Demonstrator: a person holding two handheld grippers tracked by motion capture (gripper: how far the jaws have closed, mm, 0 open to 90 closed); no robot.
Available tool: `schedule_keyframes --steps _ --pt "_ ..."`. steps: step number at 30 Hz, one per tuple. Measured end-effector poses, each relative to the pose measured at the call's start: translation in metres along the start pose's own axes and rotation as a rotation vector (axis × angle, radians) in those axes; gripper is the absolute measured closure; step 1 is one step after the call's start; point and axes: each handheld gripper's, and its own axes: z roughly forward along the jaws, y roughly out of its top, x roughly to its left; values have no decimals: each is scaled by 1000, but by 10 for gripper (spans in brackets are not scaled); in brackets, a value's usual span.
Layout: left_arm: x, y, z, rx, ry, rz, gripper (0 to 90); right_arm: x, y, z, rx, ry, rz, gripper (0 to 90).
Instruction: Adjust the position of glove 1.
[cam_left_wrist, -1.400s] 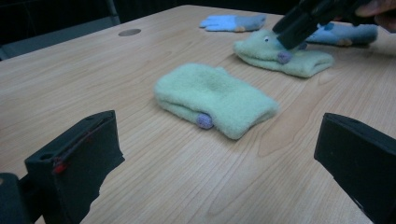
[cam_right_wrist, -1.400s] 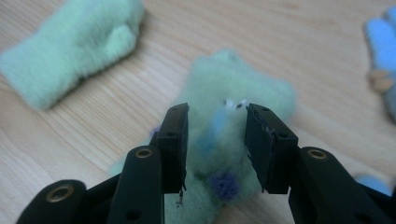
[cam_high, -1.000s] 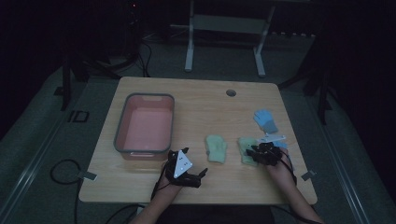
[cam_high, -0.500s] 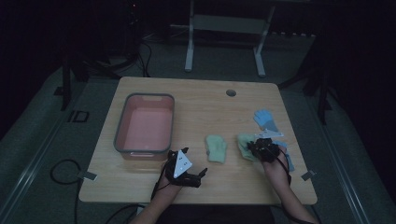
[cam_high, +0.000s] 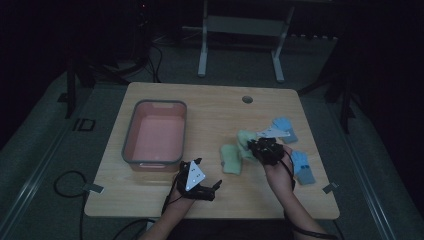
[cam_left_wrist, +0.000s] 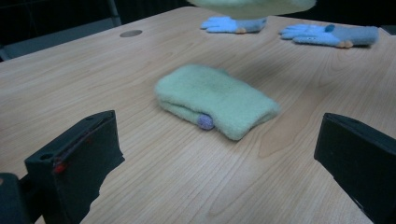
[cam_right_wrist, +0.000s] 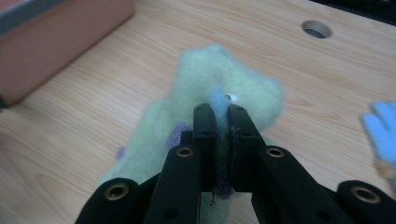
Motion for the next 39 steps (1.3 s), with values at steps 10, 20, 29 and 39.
schedule_keyframes --steps 10,20,29,39 --pt "0 0 0 -4 1 3 1 35 0 24 26 22 3 838" --pt "-3 0 1 2 5 16 1 47 -22 44 88 -6 -11 834" --pt "-3 0 0 -2 -3 23 1 46 -32 57 125 15 -43 772" --pt "-4 2 -7 13 -35 70 1 29 -27 34 98 107 -84 578"
